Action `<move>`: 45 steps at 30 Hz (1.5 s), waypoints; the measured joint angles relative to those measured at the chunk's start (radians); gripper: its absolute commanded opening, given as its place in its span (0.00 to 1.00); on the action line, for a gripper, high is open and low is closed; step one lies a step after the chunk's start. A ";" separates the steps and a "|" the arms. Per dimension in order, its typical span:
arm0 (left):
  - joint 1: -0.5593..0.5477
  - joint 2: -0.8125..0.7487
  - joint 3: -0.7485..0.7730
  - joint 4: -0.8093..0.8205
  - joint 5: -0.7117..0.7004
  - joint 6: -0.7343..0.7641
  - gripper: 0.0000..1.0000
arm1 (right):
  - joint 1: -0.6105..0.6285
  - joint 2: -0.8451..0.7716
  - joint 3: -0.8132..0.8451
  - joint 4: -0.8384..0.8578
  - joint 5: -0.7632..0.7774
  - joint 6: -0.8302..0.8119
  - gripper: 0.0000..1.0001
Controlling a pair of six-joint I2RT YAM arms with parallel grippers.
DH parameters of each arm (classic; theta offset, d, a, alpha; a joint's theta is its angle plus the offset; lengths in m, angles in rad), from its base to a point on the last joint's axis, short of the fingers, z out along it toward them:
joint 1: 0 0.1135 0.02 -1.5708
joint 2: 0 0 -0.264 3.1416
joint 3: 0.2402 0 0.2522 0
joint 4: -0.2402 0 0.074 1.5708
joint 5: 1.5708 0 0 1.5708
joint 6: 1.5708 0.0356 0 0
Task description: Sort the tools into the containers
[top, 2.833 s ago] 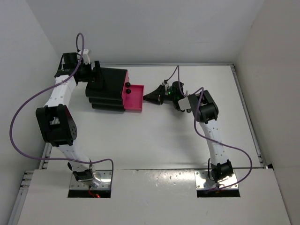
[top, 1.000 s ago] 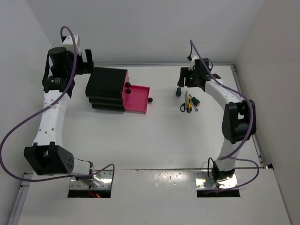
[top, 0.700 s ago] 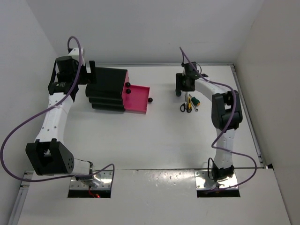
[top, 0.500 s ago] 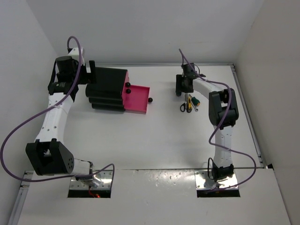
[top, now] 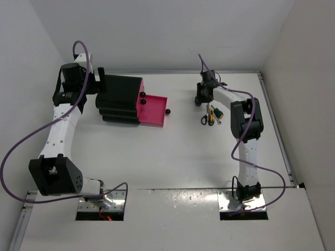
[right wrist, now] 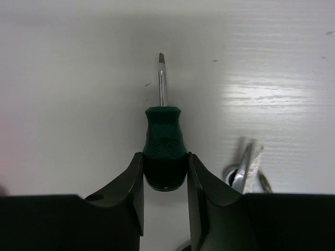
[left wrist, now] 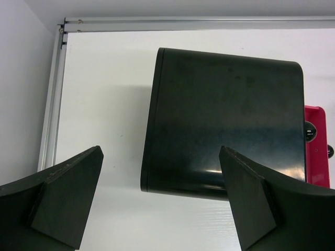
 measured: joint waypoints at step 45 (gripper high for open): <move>0.047 0.014 -0.041 0.004 0.046 -0.024 1.00 | 0.334 0.104 0.227 0.031 -0.258 -0.040 0.51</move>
